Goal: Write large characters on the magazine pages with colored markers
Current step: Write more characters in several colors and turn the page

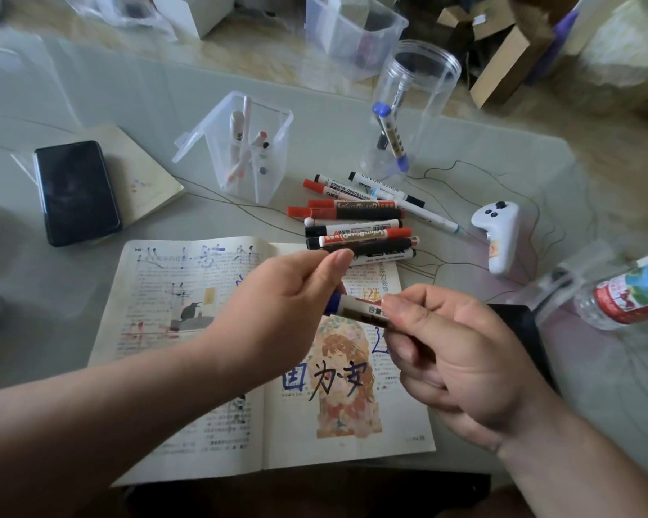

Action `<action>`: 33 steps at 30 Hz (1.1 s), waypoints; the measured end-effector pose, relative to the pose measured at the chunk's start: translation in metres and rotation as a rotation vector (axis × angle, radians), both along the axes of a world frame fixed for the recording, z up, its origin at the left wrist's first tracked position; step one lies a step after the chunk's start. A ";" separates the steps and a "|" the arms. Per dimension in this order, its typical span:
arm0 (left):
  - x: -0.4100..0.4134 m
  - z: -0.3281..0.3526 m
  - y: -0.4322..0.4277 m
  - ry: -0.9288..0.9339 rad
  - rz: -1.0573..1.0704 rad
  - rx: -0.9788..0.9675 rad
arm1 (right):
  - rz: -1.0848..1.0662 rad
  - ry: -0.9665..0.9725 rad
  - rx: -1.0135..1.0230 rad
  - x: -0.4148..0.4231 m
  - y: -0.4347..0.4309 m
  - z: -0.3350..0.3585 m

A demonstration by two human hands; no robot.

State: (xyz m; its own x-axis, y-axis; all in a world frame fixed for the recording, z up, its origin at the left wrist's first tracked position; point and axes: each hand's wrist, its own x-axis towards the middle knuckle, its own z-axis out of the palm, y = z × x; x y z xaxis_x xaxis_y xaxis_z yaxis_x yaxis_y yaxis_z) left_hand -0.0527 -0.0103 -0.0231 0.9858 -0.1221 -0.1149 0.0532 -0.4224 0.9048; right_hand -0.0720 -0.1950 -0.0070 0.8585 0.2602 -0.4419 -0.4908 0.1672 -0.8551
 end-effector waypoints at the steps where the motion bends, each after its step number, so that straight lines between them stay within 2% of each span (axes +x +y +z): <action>1: 0.001 -0.001 0.001 -0.037 -0.012 0.040 | 0.020 0.051 0.023 0.002 -0.001 0.002; 6: 0.005 0.004 0.006 -0.282 -0.053 0.111 | 0.043 0.188 0.165 0.008 -0.009 0.007; 8: 0.006 0.003 0.006 -0.279 -0.057 0.090 | 0.035 0.139 0.173 0.008 -0.009 0.006; 10: 0.011 0.001 0.007 -0.192 -0.055 0.110 | -0.012 0.054 0.150 0.009 -0.010 0.002; 14: 0.019 0.000 0.014 0.014 -0.160 0.394 | -0.099 -0.214 -0.037 0.010 -0.010 -0.004; 16: 0.022 0.004 0.020 -0.031 -0.206 0.539 | -0.077 -0.354 -0.237 0.008 -0.009 -0.006; 18: 0.026 0.013 0.026 -0.157 -0.167 0.584 | -0.053 -0.467 -0.406 0.005 -0.005 -0.006; 24: 0.039 0.045 0.033 -0.385 -0.039 0.413 | -0.084 -0.612 -0.377 0.013 0.008 0.023; 28: 0.042 0.055 0.040 -0.406 -0.019 0.290 | -0.253 -0.712 -0.549 0.043 0.009 0.038; 33: 0.044 0.062 0.045 -0.434 0.010 0.234 | -0.435 -0.890 -0.697 0.095 0.009 0.075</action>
